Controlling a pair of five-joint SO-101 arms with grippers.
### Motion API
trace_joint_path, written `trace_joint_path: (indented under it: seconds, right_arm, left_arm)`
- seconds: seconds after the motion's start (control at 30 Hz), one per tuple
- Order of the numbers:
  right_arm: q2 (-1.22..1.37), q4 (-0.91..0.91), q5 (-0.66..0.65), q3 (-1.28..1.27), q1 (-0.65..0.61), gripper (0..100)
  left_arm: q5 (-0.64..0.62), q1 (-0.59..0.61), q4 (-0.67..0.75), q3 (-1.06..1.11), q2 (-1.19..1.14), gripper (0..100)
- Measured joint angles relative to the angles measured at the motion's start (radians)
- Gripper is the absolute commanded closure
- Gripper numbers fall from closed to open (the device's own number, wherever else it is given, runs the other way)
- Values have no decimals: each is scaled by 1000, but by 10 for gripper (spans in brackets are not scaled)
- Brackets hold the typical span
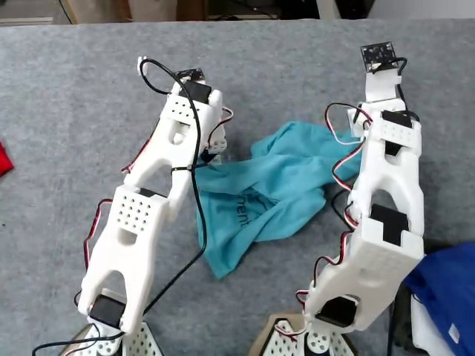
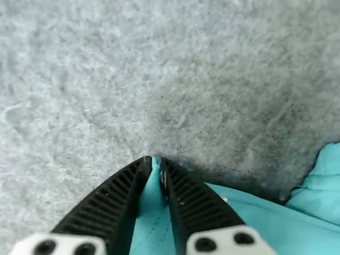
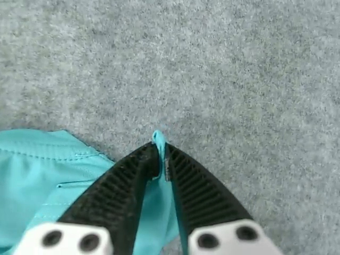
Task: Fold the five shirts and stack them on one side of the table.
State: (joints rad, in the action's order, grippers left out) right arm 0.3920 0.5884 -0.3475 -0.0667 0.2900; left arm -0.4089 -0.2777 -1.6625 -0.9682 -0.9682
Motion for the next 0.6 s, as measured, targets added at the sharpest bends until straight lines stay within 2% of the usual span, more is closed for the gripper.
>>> trace_joint_path:
  seconds: [0.1,0.27,0.47,0.6]
  right_arm:
    - [-3,15,0,2,0,994]
    - [-100,81,25,3,-6,994]
    - [-385,170,41,29,-11,994]
    - [-632,209,66,78,-11,994]
  left_arm:
    - [-5,0,28,-17,-2,981]
    - [-5,2,2,-207,20,981]
    - [-5,44,-83,-552,95,982]
    - [-8,100,-86,-637,218,982]
